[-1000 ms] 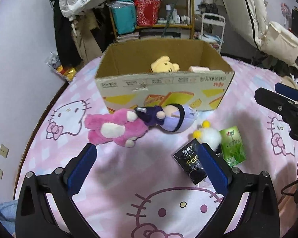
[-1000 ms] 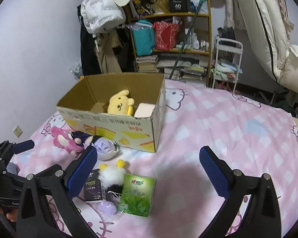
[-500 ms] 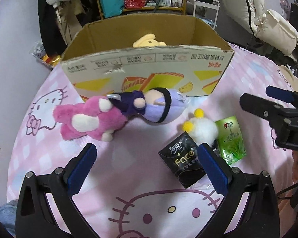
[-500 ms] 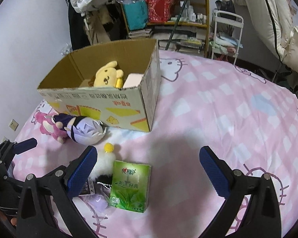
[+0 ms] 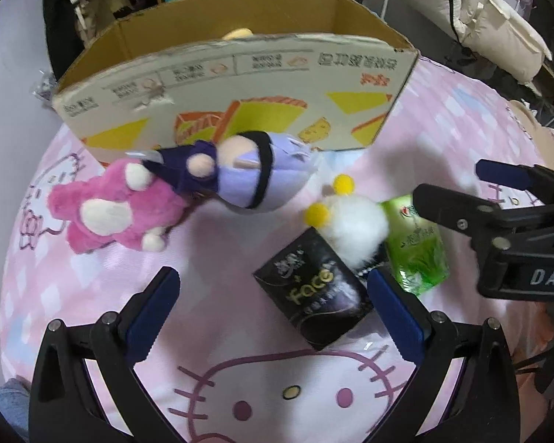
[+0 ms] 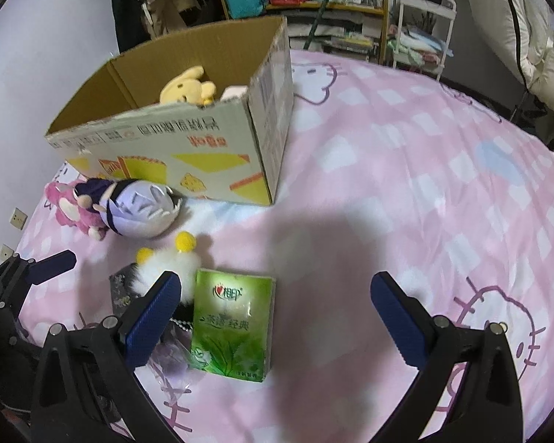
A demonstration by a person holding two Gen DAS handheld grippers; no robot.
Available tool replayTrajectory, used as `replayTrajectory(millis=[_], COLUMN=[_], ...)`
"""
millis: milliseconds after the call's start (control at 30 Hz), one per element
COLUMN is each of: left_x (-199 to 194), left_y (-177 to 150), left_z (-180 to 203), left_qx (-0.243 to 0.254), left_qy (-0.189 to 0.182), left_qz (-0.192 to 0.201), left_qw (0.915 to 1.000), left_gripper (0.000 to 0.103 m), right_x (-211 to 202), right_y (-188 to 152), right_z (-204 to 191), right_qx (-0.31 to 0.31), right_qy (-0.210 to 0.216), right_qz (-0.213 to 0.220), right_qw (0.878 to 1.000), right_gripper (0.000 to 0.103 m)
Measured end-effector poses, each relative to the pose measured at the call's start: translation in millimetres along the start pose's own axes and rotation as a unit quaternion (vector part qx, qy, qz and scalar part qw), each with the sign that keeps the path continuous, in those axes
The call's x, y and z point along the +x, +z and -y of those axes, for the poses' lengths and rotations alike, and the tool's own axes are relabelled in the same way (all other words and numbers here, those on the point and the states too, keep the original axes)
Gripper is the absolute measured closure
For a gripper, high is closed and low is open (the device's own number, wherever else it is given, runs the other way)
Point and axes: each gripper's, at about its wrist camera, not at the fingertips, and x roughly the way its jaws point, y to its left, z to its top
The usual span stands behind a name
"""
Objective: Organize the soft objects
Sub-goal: 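Move both grippers toward the black and green tissue packs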
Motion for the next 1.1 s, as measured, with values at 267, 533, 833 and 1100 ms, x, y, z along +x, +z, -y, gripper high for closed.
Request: replayTrajectory(millis=[267, 533, 833, 1100], left_x=[15, 25, 25, 33], left_y=[0, -1, -3, 5], left_z=[2, 2, 2, 8], left_qx=[-0.011, -0.01, -0.008, -0.007], left_qy=[-0.003, -0.005, -0.001, -0.002], left_qz=[-0.021, -0.034, -0.032, -0.04], left_qw=[0.9997, 0.9994, 0.9994, 0.9992], left_gripper=[0.003, 0.003, 0.005, 0.005], right_x=[13, 21, 24, 31], right_y=[-3, -8, -11, -9], right_z=[1, -5, -10, -7], right_qx=[0.002, -0.005, -0.011, 0.001], right_qy=[0.002, 0.009, 0.011, 0.012], right_qz=[-0.031, -0.053, -0.065, -0.076], right_qw=[1.0, 0.999, 0.998, 0.997], right_gripper=[0.0, 0.0, 0.0, 0.0])
